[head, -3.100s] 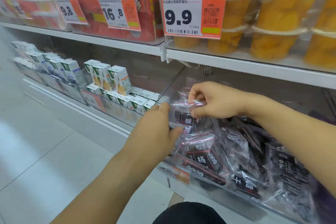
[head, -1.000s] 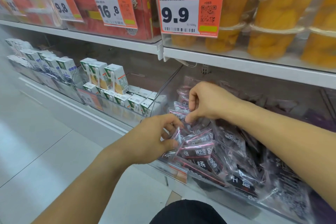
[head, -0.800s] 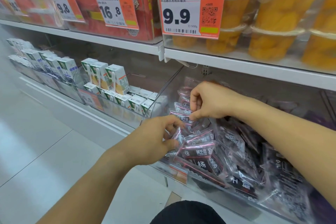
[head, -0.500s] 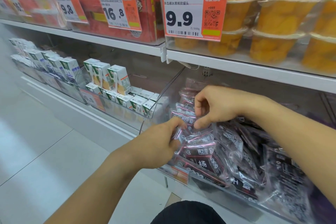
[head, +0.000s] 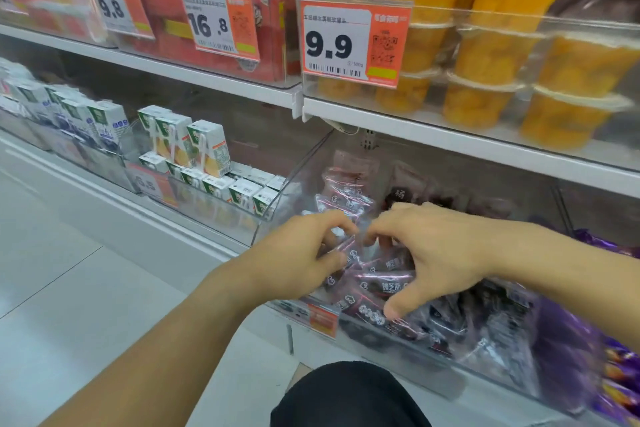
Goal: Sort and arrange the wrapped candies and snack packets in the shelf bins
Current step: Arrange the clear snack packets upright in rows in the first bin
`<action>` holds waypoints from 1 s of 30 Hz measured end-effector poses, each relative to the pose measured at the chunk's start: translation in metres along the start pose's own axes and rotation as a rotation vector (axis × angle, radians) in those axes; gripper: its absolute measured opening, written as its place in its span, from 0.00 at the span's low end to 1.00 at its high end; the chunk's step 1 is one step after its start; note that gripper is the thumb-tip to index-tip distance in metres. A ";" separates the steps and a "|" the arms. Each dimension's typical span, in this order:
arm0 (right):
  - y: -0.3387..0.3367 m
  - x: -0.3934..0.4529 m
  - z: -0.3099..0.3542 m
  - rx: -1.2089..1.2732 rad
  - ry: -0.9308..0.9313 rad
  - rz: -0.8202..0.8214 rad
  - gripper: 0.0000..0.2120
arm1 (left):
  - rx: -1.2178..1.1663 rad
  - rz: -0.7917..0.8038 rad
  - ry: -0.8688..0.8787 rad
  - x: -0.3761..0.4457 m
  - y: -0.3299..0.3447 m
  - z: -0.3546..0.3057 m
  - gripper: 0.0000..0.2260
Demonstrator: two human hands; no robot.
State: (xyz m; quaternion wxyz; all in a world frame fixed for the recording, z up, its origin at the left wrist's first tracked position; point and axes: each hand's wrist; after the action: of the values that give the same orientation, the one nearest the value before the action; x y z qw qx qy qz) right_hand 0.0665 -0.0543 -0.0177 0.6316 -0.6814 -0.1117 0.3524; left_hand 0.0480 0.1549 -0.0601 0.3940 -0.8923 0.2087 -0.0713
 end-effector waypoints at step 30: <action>0.032 -0.071 0.006 0.168 0.009 -0.109 0.30 | -0.295 -0.719 0.028 0.001 -0.016 -0.007 0.03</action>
State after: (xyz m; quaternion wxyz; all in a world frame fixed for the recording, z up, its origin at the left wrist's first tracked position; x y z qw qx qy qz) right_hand 0.0022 -0.0977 -0.0235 0.7054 -0.6205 -0.1156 0.3227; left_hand 0.0520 0.1597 -0.0435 0.2083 -0.9546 -0.1040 -0.1861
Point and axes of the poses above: each hand's wrist, its own x-axis towards the middle knuckle, its own y-axis out of the palm, z = x × y
